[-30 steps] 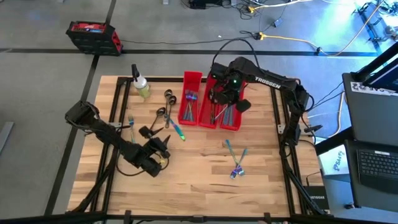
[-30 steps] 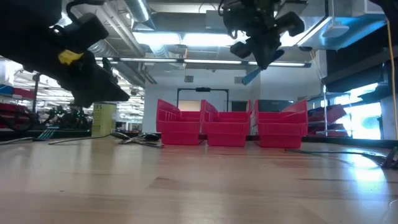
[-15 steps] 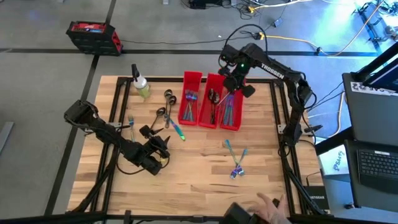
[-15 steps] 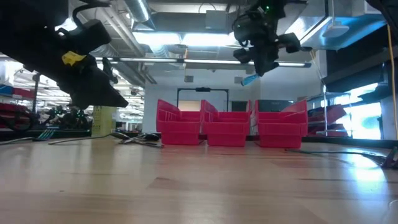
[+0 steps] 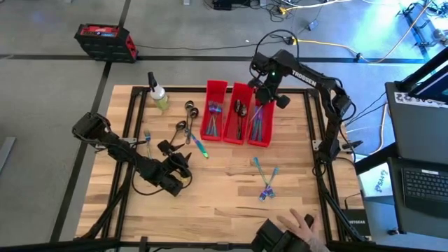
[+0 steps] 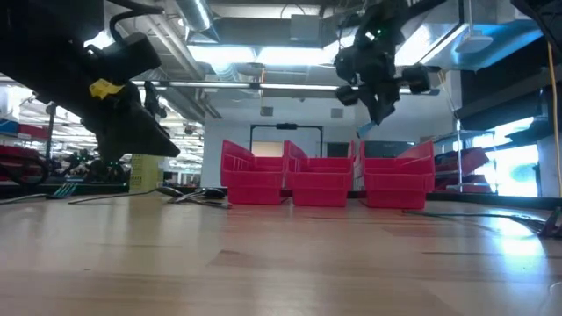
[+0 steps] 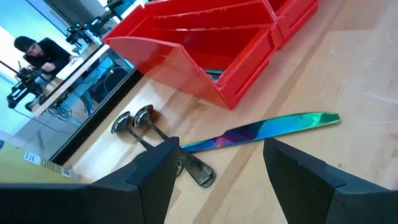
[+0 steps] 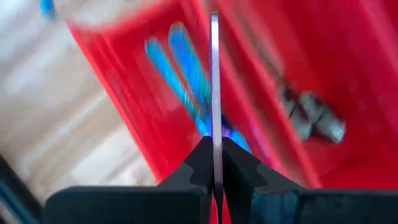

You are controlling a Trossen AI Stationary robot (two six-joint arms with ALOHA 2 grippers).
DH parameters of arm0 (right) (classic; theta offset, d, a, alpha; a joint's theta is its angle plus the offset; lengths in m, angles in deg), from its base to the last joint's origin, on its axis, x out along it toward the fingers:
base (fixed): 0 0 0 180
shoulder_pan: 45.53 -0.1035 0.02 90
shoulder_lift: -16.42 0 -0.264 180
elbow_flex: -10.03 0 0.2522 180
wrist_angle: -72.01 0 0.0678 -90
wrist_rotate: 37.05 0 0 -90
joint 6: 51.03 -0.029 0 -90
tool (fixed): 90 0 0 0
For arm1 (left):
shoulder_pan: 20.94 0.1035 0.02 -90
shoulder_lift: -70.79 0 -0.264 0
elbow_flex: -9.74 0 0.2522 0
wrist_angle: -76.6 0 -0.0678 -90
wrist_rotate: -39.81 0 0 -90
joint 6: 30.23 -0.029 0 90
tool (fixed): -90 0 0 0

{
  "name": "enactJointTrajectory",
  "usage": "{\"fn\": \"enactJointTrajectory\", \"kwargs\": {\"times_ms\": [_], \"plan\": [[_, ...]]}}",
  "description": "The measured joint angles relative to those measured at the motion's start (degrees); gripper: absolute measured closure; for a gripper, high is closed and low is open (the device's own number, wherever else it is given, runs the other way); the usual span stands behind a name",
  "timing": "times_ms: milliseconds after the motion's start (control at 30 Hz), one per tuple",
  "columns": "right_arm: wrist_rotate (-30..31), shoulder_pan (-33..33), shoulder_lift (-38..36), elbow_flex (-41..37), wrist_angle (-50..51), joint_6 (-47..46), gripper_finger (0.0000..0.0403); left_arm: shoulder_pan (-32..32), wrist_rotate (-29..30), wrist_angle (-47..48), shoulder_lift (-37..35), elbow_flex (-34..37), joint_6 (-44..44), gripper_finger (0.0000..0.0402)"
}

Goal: Sort silverware
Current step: Put the blue knife into the right red silverware bin

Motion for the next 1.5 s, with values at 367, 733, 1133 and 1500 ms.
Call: {"fn": "enactJointTrajectory", "kwargs": {"times_ms": [367,733,1133,1500], "plan": [[5.6,-5.3,0.0,-2.4,-1.8,2.1,0.0398,0.0,-2.0,-0.3,0.2,0.0,4.1,0.018],[6.2,-5.9,0.0,-2.4,-1.3,10.5,0.0398,0.0,-11.8,-0.3,0.2,0.0,4.2,0.018],[6.2,-5.9,-0.1,-6.1,-3.0,17.9,0.0398,0.0,-14.3,-0.3,0.2,0.0,4.2,0.018],[4.2,-8.8,-0.1,-13.9,-14.3,19.7,0.0398,0.0,-14.3,-0.3,0.3,0.0,4.1,0.018]]}}
